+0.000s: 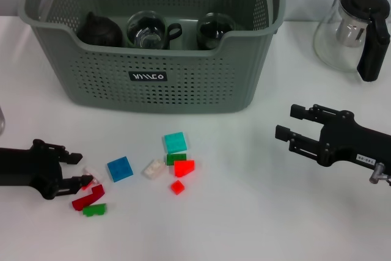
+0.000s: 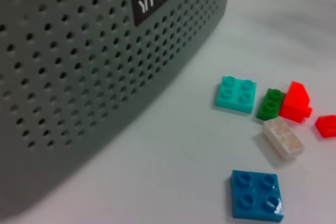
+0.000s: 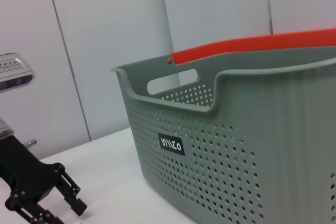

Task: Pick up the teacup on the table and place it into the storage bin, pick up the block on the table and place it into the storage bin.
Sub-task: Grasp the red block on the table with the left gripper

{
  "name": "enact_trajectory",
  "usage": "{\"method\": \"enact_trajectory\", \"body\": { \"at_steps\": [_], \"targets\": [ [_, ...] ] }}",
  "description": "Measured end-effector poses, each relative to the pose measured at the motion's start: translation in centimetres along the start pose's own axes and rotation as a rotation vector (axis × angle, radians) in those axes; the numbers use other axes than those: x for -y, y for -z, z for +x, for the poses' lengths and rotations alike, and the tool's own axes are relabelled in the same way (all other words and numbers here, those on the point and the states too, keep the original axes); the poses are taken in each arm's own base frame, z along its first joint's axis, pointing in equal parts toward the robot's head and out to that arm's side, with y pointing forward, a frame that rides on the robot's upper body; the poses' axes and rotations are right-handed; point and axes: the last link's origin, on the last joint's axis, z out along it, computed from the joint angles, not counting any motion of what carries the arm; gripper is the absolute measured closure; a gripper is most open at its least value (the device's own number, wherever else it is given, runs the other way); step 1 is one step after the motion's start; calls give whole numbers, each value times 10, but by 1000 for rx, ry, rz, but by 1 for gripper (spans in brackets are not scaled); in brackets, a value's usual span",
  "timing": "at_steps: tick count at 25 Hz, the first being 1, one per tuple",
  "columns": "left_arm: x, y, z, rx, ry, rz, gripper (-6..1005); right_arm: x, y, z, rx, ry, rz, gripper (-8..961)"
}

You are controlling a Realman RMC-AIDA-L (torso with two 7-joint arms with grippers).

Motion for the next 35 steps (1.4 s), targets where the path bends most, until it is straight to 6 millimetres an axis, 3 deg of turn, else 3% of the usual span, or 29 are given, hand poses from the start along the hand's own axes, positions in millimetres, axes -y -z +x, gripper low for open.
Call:
{"method": "enact_trajectory", "body": {
  "at_steps": [35],
  "targets": [
    [1, -1, -1, 8, 24, 10, 539, -1, 3, 3, -3, -7, 6, 308]
  ]
}}
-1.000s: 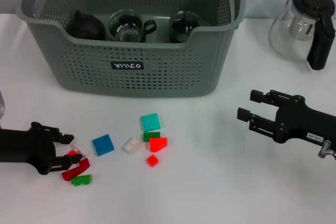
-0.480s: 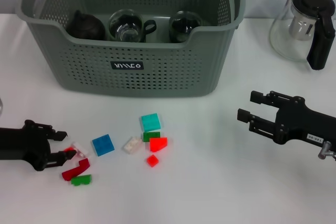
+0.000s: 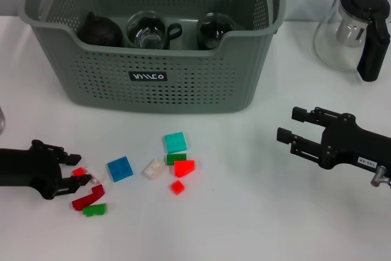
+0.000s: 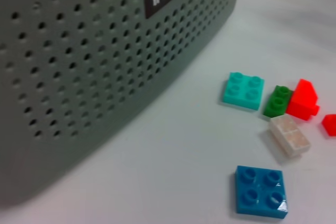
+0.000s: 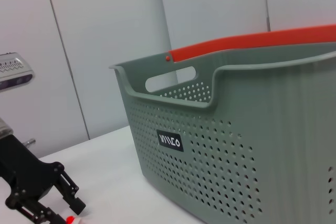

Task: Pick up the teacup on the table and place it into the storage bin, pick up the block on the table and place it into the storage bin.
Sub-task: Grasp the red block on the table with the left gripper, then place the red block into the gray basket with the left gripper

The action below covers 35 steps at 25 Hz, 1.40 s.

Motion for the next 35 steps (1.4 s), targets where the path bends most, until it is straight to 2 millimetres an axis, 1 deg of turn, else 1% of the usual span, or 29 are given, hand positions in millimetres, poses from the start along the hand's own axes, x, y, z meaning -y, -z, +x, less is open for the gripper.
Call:
{"method": "enact_trajectory", "body": {
  "at_steps": [11, 25, 31, 35],
  "targets": [
    [-2, -4, 0, 2, 1, -13, 589, 1, 1, 0, -2, 2, 1, 308],
    [2, -2, -2, 28, 29, 1, 654, 1, 1, 0, -3, 2, 1, 308],
    [2, -1, 0, 27, 43, 2, 814, 1, 1, 0, -3, 3, 1, 308],
    [4, 1, 2, 28, 57, 5, 809, 1, 1, 0, -4, 2, 2, 307]
  ]
}}
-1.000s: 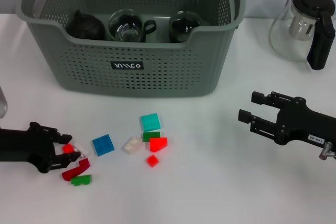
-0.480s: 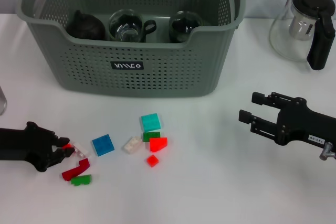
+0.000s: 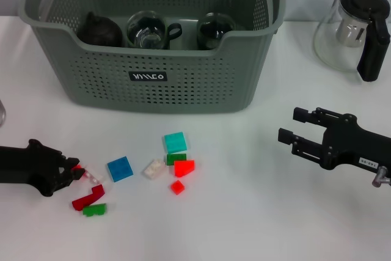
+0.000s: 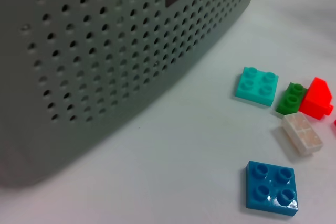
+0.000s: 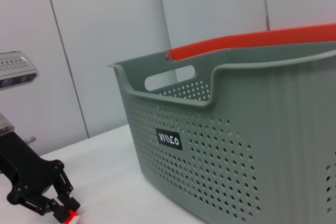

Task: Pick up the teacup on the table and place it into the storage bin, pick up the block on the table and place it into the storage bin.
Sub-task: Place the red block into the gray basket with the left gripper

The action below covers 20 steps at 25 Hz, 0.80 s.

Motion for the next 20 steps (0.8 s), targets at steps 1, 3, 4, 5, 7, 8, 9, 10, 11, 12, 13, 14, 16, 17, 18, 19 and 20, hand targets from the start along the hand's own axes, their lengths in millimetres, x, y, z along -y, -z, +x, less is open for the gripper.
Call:
{"method": "enact_trajectory", "body": {
  "at_steps": [1, 3, 4, 5, 7, 8, 9, 10, 11, 12, 13, 14, 16, 17, 18, 19, 20],
  "targets": [
    [0, 0, 0, 0, 2, 0, 808, 0, 0, 0, 0, 0, 0, 307],
    [0, 2, 2, 0, 8, -3, 805, 0, 0, 0, 0, 0, 1, 307],
    [0, 3, 2, -1, 10, -8, 804, 0, 1, 1, -1, 0, 1, 307],
    [-1, 5, 3, -3, 11, -14, 802, 0, 1, 1, -1, 1, 2, 308],
    [-3, 11, 5, -19, 11, -36, 800, 0, 1, 1, -1, 2, 2, 309],
    [-5, 17, 9, -43, 11, -60, 798, 0, 1, 1, -1, 2, 2, 309],
    [-5, 20, 11, -58, 9, -69, 797, 0, 1, 1, -1, 2, 2, 308],
    [-7, 27, 16, -93, 6, -99, 796, 0, 1, 1, -1, 3, 2, 308],
    [-8, 34, 21, -128, 0, -124, 795, 0, 1, 1, -1, 3, 2, 308],
    [-8, 48, 33, -208, -10, -176, 793, 0, 1, 1, -1, 3, 2, 307],
    [-8, 48, 33, -208, -10, -176, 792, 0, 1, 1, -1, 3, 2, 307],
    [-8, 57, 42, -264, -21, -210, 791, 0, 1, 1, -1, 3, 2, 307],
    [-9, 66, 57, -338, -38, -261, 788, 0, 1, 1, 0, 4, 2, 308],
    [-9, 69, 65, -365, -39, -278, 787, 0, 0, 1, 0, 4, 1, 309],
    [-8, 71, 75, -394, -37, -296, 786, 0, 0, 1, 0, 5, 1, 309],
    [-7, 72, 83, -411, -37, -308, 784, -1, 0, 0, 1, 5, 0, 310],
    [-6, 73, 94, -431, -37, -321, 783, -1, 0, 0, 1, 5, 0, 310]
  ]
}}
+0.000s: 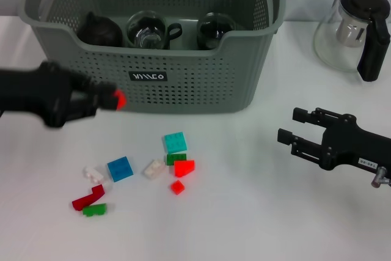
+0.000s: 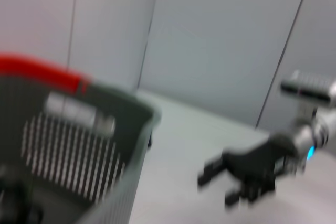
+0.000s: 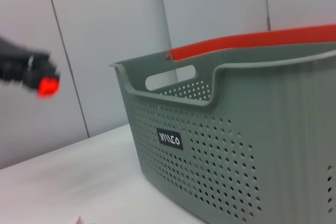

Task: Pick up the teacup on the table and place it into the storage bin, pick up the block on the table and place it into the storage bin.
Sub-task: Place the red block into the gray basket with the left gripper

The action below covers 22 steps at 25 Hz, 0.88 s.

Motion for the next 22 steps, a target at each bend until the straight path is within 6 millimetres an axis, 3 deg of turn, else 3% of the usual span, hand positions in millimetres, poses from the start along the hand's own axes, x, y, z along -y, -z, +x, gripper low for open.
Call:
{"method": "enact_trajectory", "body": {
  "at_steps": [5, 13, 17, 22],
  "targets": [
    [8, -16, 40, -72, -39, -28, 777, 0, -1, 0, 2, 1, -2, 308],
    [55, -65, 97, -26, -38, 198, 766, 0, -3, -3, 6, 6, -6, 308],
    [76, -98, 110, 80, -49, 371, 761, 3, -4, -6, 9, 15, -6, 309],
    [91, -124, 110, 230, -129, 542, 755, 3, -5, -8, 12, 21, -6, 307]
  ]
}}
